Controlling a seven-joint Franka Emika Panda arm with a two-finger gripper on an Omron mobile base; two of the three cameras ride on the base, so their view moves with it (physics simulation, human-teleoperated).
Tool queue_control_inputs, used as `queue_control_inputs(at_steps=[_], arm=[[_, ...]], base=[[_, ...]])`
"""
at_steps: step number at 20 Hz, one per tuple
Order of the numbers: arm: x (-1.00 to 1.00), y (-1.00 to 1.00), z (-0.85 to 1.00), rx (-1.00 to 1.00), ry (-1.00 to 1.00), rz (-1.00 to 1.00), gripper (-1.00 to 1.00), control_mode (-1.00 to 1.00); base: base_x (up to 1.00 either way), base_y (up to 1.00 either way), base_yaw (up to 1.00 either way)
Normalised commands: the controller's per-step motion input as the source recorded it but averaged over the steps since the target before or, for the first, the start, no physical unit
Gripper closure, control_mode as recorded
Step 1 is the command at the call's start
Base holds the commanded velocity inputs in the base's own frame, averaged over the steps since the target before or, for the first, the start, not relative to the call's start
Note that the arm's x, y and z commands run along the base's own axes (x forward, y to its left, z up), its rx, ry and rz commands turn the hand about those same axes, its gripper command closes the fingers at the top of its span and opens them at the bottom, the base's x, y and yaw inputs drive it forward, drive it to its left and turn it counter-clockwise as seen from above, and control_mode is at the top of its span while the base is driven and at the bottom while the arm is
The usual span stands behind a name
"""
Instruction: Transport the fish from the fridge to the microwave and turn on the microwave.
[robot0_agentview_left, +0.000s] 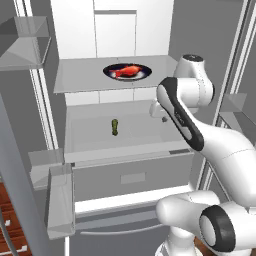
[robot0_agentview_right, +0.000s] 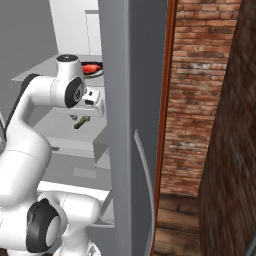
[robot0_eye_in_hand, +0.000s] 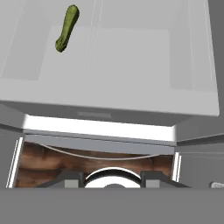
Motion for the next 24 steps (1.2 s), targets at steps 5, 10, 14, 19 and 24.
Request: queue_control_inputs(at_steps=[5,10,14,19,24], arm=[[-0.07,0.02,0.00,0.00,-0.05,0.00,-1.00,-1.00],[-0.27,0.01,0.14,0.00,-0.31,0.00,-1.00,-1.00],[-0.12,0.07,0.36,0.00,-0.28,0.00,-1.00,-1.00],[0.00,0.03,0.51,0.00,-0.15,0.00,-1.00,-1.00],[0.00,0.00,0.62,0.04,-0.02,0.00,-1.00,-1.00]], base=[[0.00,0.00,0.00],[0.00,0.00,0.00],[0.00,0.00,0.00],[0.00,0.00,0.00],[0.00,0.00,0.00]])
